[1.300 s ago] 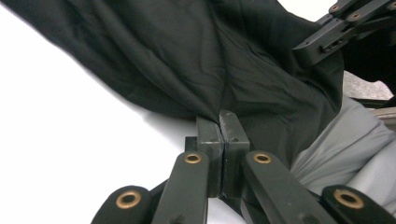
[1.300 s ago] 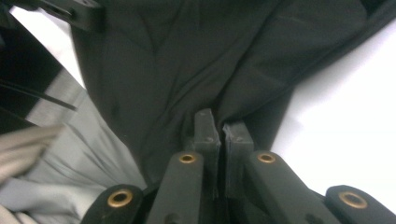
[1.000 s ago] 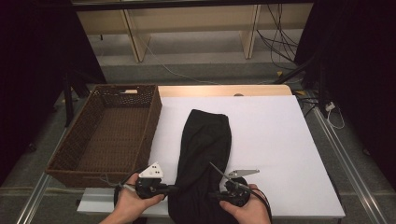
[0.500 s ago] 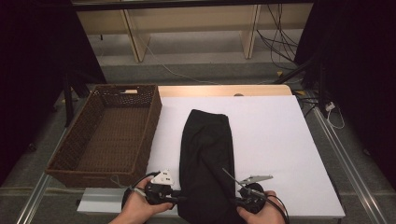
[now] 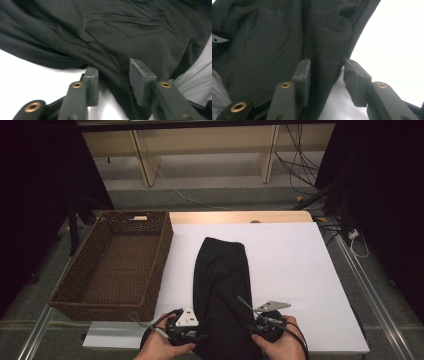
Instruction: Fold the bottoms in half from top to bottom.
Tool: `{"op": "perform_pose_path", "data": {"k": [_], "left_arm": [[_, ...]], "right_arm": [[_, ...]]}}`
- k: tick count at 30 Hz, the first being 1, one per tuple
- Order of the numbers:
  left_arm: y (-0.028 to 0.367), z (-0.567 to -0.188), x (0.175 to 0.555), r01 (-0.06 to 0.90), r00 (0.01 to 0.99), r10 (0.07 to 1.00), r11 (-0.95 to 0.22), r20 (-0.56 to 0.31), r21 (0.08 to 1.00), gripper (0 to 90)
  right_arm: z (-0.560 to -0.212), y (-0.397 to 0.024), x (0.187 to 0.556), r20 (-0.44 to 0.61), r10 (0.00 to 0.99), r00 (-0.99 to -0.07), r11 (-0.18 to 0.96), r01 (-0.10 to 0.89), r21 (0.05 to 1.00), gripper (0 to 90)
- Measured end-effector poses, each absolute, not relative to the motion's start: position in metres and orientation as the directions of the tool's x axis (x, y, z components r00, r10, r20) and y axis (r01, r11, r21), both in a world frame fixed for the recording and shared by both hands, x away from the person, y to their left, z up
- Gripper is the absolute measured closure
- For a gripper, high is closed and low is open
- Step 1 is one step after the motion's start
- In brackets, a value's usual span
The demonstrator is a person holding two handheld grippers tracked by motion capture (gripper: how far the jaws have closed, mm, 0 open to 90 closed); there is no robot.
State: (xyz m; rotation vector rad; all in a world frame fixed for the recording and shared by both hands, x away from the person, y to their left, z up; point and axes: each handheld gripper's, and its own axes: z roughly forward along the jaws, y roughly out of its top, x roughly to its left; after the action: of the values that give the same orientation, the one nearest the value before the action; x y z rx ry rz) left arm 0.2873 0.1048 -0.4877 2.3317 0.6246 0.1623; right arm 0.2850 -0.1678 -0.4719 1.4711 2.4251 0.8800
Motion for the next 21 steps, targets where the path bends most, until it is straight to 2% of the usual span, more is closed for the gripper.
{"op": "perform_pose_path", "data": {"k": [7, 12, 16, 21], "left_arm": [[0.095, -0.488, 0.282, 0.354, 0.889, 0.456, -0.650, -0.027, 0.673, 86.0], [0.105, -0.486, 0.293, 0.436, 0.875, 0.455, -0.597, -0.164, 0.673, 88.2], [0.118, -0.478, 0.298, 0.440, 0.874, 0.449, -0.574, -0.183, 0.690, 88.3], [0.138, -0.469, 0.300, 0.436, 0.873, 0.456, -0.567, -0.175, 0.698, 88.3]], "right_arm": [[-0.473, -0.162, 0.285, 0.147, 0.837, -0.526, 0.380, 0.754, 0.536, 81.3], [-0.472, -0.165, 0.286, 0.205, 0.831, -0.517, 0.355, 0.777, 0.519, 86.8], [-0.472, -0.167, 0.285, 0.267, 0.830, -0.490, 0.312, 0.804, 0.506, 87.2], [-0.471, -0.158, 0.280, 0.327, 0.800, -0.503, 0.296, 0.806, 0.513, 87.3]]}}
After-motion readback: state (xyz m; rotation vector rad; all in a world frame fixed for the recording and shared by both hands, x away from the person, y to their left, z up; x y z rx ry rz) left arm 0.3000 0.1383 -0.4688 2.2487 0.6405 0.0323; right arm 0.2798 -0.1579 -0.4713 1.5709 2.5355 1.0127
